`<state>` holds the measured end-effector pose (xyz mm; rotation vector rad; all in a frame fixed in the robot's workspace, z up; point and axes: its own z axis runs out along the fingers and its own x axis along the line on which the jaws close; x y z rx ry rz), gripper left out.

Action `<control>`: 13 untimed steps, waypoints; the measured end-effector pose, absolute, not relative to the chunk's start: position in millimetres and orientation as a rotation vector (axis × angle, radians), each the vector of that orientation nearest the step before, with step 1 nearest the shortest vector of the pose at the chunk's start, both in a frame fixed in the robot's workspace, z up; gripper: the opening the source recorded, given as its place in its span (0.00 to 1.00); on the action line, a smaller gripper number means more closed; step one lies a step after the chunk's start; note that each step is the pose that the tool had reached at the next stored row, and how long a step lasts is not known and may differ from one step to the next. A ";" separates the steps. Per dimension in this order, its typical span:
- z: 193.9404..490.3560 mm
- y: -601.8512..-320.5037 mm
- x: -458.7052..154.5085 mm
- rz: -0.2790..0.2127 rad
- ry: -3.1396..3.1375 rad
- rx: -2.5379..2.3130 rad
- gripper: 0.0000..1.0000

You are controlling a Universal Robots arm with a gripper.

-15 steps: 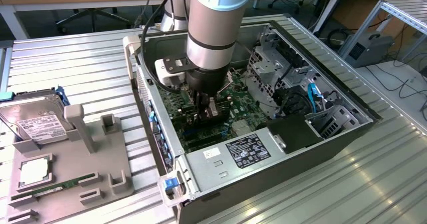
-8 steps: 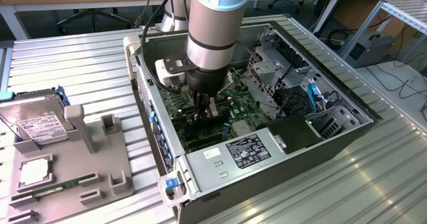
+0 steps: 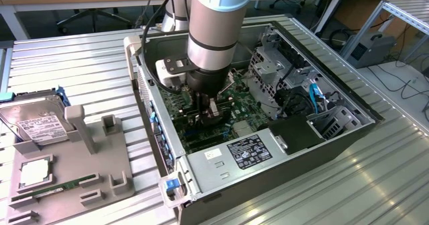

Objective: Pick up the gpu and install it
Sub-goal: 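Insert the gpu into the slot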

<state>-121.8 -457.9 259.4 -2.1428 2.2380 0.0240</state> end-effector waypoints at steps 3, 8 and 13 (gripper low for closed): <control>259.4 -457.9 -121.8 0.024 2.238 -2.143 0.64; 263.5 -457.9 -121.8 0.025 2.238 -2.142 0.70; 280.4 -457.9 -121.8 0.025 2.238 -2.142 0.70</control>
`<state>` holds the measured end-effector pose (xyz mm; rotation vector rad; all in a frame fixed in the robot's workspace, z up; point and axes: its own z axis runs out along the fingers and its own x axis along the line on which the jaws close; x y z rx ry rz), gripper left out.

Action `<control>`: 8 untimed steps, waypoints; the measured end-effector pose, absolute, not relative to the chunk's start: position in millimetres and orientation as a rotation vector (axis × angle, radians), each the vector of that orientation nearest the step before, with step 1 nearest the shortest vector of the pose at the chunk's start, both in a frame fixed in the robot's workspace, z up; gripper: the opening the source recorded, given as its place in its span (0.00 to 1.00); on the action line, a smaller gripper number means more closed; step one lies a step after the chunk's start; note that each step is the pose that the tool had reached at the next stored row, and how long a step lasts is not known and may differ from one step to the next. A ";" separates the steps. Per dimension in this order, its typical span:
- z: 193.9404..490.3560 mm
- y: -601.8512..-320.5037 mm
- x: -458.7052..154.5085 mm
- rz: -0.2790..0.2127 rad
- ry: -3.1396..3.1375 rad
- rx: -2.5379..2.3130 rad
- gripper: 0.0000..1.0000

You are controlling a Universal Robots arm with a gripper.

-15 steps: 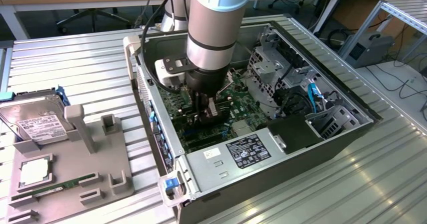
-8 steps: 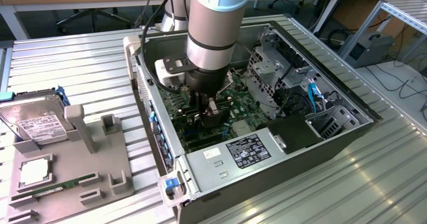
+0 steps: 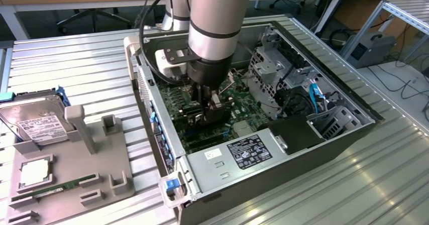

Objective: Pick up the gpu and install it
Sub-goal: 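Insert the gpu into the slot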

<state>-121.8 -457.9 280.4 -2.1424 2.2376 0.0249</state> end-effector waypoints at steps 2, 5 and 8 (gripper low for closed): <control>287.2 -457.9 -121.8 0.025 2.238 -2.142 0.70; 288.9 -457.9 -121.8 0.025 2.237 -2.142 0.70; 290.8 -457.9 -121.8 0.025 2.238 -2.142 0.70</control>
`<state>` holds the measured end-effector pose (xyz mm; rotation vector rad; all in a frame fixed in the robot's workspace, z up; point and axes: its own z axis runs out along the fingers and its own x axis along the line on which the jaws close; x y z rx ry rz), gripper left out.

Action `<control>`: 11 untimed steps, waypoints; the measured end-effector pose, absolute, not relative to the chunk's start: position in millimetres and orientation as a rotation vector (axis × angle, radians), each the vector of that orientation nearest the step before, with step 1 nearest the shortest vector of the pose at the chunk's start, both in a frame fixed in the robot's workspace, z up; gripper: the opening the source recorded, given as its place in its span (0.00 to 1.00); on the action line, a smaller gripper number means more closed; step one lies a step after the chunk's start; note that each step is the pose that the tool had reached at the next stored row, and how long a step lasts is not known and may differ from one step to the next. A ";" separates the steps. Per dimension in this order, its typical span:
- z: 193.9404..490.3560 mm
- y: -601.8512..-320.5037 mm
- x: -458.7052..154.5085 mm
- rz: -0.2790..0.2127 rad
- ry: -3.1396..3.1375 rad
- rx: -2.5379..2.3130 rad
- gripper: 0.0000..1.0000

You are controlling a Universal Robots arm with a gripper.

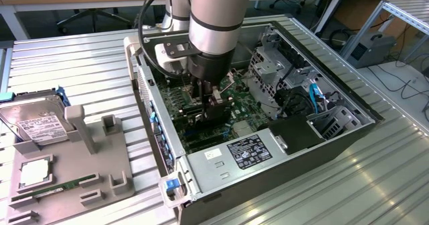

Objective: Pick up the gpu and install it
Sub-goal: 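Insert the gpu into the slot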

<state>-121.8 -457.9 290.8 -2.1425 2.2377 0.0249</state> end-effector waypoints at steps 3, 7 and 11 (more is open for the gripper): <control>293.1 -457.8 -121.8 0.025 2.237 -2.142 0.70; 293.4 -457.8 -119.7 0.025 2.238 -2.142 0.70; 293.3 -457.7 -111.1 0.025 2.237 -2.142 0.70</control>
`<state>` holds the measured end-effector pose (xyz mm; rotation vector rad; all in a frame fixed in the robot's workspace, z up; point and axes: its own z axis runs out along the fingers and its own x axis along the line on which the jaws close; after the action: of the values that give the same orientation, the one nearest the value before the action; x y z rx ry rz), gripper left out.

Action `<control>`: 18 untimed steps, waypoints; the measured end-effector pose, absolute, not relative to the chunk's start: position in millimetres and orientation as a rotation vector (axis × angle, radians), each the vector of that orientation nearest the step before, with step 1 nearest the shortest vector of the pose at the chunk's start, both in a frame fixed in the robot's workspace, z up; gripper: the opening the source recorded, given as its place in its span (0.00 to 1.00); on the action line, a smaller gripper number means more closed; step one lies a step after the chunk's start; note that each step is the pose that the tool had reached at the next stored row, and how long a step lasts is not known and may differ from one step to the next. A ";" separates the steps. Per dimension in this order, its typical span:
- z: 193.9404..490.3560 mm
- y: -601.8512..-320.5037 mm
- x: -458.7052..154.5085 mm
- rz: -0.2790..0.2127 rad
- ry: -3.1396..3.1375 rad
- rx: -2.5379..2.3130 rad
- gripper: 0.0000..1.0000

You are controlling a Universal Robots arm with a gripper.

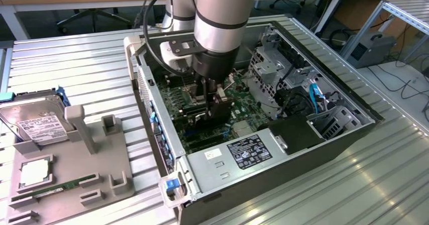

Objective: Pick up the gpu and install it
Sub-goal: 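Insert the gpu into the slot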

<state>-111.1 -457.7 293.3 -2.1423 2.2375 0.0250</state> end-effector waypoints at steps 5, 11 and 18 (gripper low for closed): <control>293.3 -457.6 -105.8 0.025 2.238 -2.142 0.70; 293.3 -457.5 -103.2 0.025 2.230 -2.150 0.70; 293.3 -457.4 -103.1 0.025 2.230 -2.151 0.70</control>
<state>-103.1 -457.4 293.3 -2.1506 2.2297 0.0252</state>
